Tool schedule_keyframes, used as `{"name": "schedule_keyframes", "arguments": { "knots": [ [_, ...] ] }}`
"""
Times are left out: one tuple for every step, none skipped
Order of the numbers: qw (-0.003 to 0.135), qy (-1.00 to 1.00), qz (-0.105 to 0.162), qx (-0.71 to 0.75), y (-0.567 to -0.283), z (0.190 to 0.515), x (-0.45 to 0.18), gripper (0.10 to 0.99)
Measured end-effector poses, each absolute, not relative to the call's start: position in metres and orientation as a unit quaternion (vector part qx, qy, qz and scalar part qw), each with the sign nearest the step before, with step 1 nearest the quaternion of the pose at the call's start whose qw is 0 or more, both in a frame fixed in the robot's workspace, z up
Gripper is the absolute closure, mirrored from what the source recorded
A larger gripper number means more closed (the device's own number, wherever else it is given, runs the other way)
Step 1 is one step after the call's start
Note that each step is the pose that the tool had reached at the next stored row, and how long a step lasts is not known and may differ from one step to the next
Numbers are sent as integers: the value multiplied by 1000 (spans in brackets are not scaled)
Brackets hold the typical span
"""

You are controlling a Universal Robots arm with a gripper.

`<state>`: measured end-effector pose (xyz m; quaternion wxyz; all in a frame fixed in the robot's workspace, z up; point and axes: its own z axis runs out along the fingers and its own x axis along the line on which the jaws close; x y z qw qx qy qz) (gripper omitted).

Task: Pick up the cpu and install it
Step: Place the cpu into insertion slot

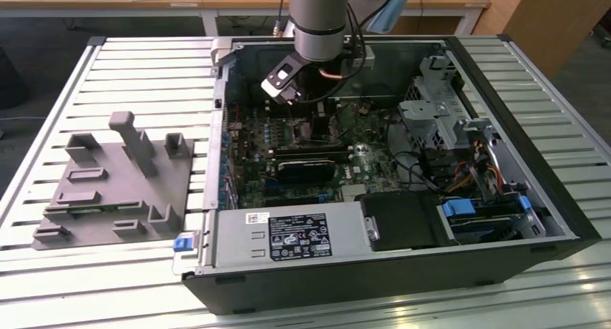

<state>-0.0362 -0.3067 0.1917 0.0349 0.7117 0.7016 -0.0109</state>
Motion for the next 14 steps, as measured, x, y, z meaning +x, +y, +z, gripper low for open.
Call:
{"name": "schedule_keyframes", "arguments": {
  "knots": [
    [35, 702, -11, 712, -307, 192, -36, 482],
    [35, 702, -11, 711, -307, 192, -36, 482],
    [35, 702, -11, 711, -307, 192, -36, 482],
    [35, 702, -11, 711, -307, 193, -36, 482],
    [35, 702, -11, 711, -307, 194, -36, 482],
    [35, 702, -11, 711, -307, 194, -36, 482],
    [35, 702, -11, 711, -307, 196, -36, 482],
    [35, 702, -11, 711, -307, 197, -36, 482],
    [35, 702, -11, 711, -307, 198, -36, 482],
    [35, 702, -11, 711, -307, 199, -36, 482],
    [35, 702, -11, 711, -307, 201, -36, 498],
    [35, 702, -11, 711, -307, 202, -36, 561],
    [35, 702, -11, 711, -307, 203, -36, 561],
    [35, 702, -11, 711, -307, 203, -36, 620]
  ]
}}
